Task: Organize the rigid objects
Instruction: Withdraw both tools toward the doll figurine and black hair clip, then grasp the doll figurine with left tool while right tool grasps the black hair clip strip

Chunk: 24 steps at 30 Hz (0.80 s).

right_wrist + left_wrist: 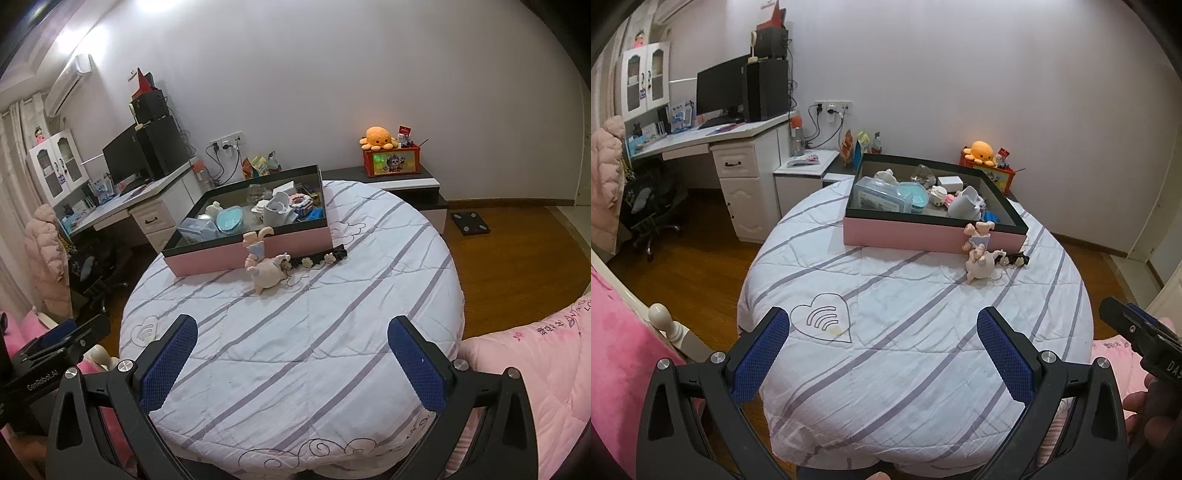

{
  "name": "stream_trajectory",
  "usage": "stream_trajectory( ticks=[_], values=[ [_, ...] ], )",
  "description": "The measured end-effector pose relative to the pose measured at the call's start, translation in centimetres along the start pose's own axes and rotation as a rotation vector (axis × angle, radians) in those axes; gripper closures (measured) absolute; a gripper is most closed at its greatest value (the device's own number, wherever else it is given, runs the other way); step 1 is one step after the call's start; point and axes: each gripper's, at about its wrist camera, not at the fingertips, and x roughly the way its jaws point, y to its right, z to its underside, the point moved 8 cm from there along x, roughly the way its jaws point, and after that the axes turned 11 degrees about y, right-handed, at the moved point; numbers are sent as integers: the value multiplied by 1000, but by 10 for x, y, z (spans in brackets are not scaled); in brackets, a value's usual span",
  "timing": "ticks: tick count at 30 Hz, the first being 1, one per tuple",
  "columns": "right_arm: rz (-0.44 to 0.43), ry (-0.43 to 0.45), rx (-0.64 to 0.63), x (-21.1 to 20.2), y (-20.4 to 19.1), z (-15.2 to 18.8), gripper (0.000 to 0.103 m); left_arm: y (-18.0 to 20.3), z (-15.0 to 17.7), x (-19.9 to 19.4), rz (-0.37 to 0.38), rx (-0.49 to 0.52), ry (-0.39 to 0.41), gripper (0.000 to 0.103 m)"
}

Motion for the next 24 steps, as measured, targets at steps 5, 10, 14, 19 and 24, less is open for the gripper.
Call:
stream_trajectory(
  ticks=[5,10,14,19,24],
  values=[
    [11,-18,-2,11,8,2,0,9,1,16,10,3,-18,0],
    [44,-30,7,22,26,1,0,30,4,42,41,12,-45,0],
    [72,-45,21,34,45,3,0,52,7,67,73,22,-66,0],
    [91,-73,33,54,62,6,0,75,10,105,87,34,-95,0],
    [96,-88,24,80,70,2,0,88,14,138,88,42,-126,0]
  ],
)
